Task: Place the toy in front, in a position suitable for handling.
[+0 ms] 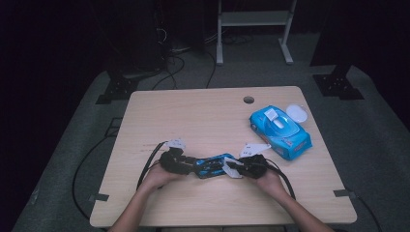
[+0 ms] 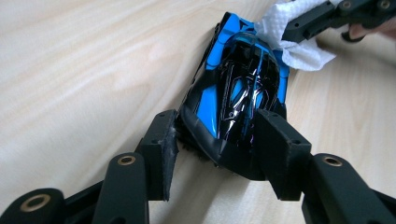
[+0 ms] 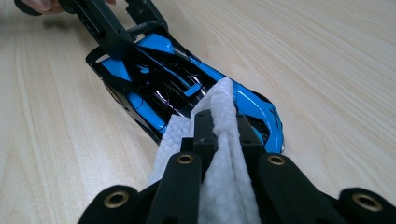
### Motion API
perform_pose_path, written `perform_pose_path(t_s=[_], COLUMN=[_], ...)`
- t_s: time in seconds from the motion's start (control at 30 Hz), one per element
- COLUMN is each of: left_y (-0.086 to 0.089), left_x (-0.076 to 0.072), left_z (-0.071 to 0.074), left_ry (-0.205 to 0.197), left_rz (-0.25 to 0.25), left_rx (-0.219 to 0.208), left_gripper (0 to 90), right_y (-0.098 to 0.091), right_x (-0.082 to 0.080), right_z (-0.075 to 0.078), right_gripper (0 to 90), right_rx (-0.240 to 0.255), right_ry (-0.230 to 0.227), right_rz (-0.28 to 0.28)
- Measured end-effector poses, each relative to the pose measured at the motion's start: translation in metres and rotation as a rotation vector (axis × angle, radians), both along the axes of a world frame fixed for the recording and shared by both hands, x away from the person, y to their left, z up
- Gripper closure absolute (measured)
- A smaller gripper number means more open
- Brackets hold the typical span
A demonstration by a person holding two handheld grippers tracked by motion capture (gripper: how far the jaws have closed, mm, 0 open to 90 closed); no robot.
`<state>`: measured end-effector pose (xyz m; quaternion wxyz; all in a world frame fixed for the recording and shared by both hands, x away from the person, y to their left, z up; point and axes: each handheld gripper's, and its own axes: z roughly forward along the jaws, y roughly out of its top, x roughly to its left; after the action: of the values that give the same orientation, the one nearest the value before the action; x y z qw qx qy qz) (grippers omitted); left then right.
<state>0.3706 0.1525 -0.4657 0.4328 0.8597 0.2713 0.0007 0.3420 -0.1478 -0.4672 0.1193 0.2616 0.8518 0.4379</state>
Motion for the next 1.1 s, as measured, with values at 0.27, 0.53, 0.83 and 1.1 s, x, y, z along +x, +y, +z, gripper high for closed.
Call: perform_pose_path(t_s=[0.27,0.53,0.83,1.1], left_y=[0.000,0.001,-0.001,-0.007], left_x=[0.006,0.004,-0.007,-0.026], left_z=[0.003,0.002,0.004,0.006], left_ry=[0.150,0.180,0.002,-0.207], left_rz=[0.048,0.058,-0.008,-0.048], left_rx=[0.023,-0.002,0.009,0.050], left_gripper=[49.2,55.8,56.0,56.1], right_y=[0.000,-0.001,-0.004,0.014], right_x=[-0.002,-0.002,-0.001,0.016], right_z=[-0.001,-0.002,0.007,0.030], right_gripper=[82.6,81.5,82.9,82.4], right_rx=[0.010,0.015,0.025,0.081], right_ry=[0.001,-0.002,0.005,0.004], right_rz=[0.009,0.010,0.023,0.031])
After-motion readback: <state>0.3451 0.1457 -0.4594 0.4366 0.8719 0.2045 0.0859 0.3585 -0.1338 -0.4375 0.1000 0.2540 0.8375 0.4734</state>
